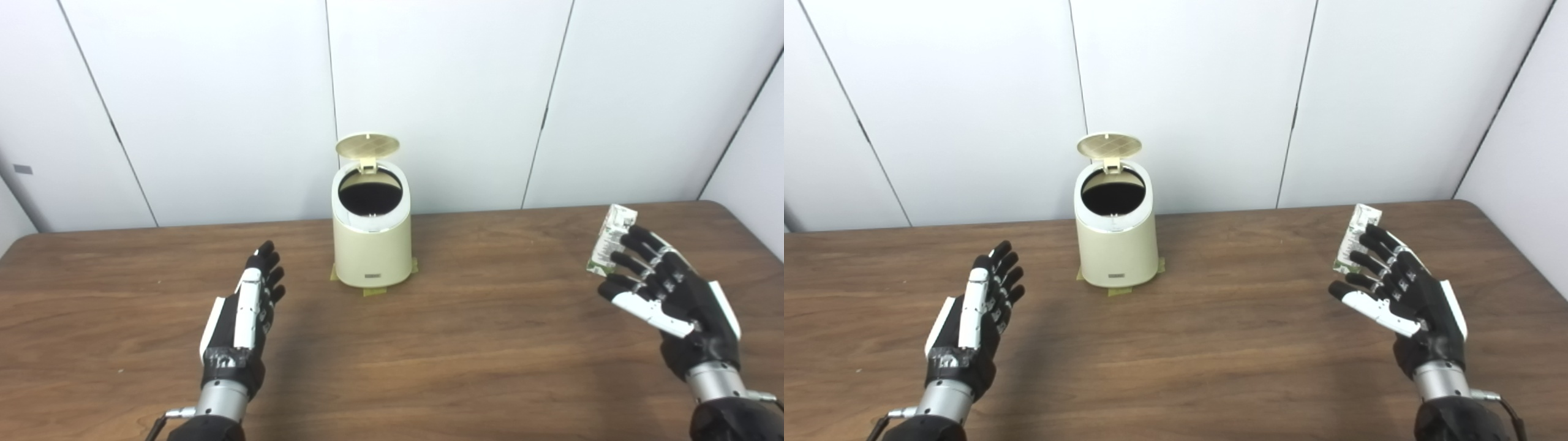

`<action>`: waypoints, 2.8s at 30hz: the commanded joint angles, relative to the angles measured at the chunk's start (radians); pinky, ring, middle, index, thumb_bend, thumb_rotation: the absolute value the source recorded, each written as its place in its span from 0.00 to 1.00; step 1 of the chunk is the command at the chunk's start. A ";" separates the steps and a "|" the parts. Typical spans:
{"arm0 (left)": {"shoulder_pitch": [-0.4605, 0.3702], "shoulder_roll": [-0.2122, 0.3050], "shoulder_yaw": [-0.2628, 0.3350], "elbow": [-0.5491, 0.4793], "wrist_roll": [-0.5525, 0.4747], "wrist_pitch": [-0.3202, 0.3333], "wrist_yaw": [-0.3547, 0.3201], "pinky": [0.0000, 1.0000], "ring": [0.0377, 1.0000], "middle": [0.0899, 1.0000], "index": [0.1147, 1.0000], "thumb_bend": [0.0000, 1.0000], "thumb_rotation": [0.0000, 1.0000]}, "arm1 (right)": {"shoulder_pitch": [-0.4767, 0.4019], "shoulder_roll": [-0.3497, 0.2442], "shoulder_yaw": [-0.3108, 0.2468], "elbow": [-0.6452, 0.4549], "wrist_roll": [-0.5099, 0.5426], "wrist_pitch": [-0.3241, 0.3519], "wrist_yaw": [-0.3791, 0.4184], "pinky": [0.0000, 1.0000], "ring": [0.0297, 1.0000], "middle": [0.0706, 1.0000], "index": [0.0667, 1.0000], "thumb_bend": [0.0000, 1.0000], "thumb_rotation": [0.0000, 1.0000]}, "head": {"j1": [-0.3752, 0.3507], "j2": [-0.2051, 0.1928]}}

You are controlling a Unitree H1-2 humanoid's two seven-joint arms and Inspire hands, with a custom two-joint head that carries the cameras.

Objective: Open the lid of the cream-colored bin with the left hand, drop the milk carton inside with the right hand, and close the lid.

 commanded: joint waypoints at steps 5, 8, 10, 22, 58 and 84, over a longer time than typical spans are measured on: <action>-0.040 0.003 0.009 0.019 -0.063 -0.030 0.011 1.00 0.99 0.99 0.99 0.50 1.00 | -0.048 -0.050 -0.059 0.055 -0.010 -0.113 -0.017 0.60 0.72 0.80 0.76 0.85 0.03 | -0.023 0.001; -0.051 0.009 0.017 0.032 -0.074 -0.031 0.021 1.00 0.99 0.99 0.98 0.50 1.00 | -0.072 -0.075 -0.045 0.147 -0.118 -0.205 -0.053 0.72 0.72 0.80 0.77 0.86 0.08 | -0.042 -0.008; -0.053 0.019 0.017 0.041 -0.073 -0.038 0.023 1.00 0.99 0.99 0.98 0.50 1.00 | -0.092 -0.085 -0.038 0.194 -0.146 -0.229 -0.061 0.77 0.74 0.82 0.79 0.89 0.10 | -0.049 -0.016; -0.056 0.057 0.032 0.087 -0.106 -0.081 0.028 1.00 0.98 0.97 0.97 0.48 1.00 | -0.257 -0.160 0.045 0.419 -0.284 -0.201 -0.077 0.74 0.83 0.87 0.86 1.00 0.17 | -0.098 -0.035; -0.049 0.118 0.040 0.060 -0.230 -0.067 0.021 1.00 0.99 0.97 1.00 0.45 1.00 | -0.438 -0.231 0.111 0.559 -0.402 -0.140 -0.110 0.84 0.90 0.89 0.88 0.98 0.15 | -0.143 -0.044; -0.043 0.132 0.023 0.052 -0.222 -0.058 0.025 1.00 1.00 0.98 1.00 0.43 1.00 | -0.428 -0.243 0.117 0.572 -0.362 -0.127 -0.064 0.84 0.88 0.86 0.84 0.99 0.12 | -0.136 -0.036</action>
